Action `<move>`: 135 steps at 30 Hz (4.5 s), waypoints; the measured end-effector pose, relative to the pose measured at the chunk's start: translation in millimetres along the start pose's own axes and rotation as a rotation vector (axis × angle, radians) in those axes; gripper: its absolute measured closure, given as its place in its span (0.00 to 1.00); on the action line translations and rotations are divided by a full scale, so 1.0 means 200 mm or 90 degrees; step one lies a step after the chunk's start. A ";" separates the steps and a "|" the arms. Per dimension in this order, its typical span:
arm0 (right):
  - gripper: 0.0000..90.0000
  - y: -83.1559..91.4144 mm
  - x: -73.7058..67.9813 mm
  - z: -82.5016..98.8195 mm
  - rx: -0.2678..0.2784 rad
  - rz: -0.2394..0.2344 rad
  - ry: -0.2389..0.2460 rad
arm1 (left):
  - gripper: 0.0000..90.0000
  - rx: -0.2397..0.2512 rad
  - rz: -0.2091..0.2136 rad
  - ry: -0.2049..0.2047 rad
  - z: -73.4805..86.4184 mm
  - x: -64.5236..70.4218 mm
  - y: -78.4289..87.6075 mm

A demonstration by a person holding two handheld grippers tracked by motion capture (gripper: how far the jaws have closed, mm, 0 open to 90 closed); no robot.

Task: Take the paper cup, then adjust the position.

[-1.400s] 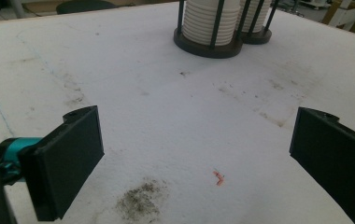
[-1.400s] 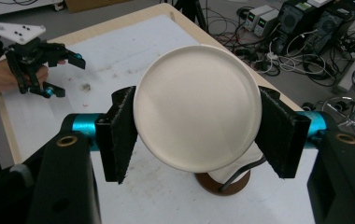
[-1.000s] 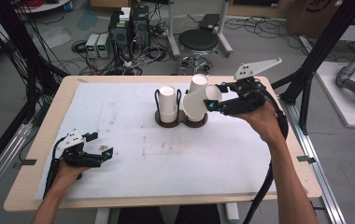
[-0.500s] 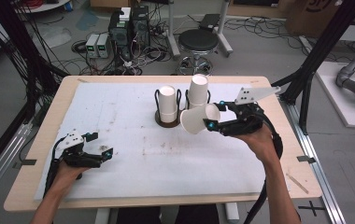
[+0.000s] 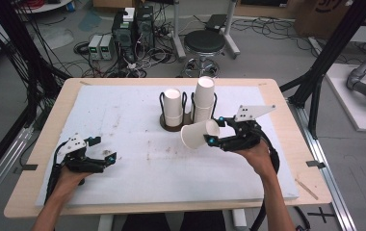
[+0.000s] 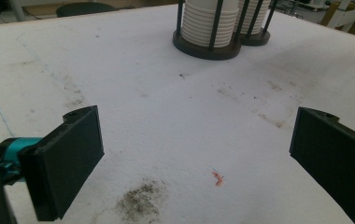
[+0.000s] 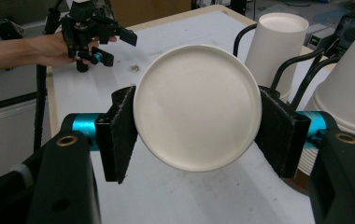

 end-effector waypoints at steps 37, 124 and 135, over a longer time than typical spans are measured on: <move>0.40 -0.07 0.01 0.05 0.013 -0.029 -0.013 | 0.03 -0.002 0.031 0.007 -0.04 0.00 0.02; 0.40 -0.32 -0.09 -0.12 0.114 -0.209 0.035 | 0.03 -0.128 0.474 -0.074 -0.45 0.59 -0.51; 0.40 -0.31 -0.10 -0.13 0.125 -0.215 0.047 | 0.03 -0.136 0.474 -0.083 -0.44 0.59 -0.50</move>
Point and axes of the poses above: each handheld gripper's, and its own axes: y roughly backward along the jaws, z roughly out of its underside, x roughly to its right, the point moved 2 cm from there along -y, roughly forward along the jaws, and after that the axes turned 10 degrees about y, right-handed, at the moved point
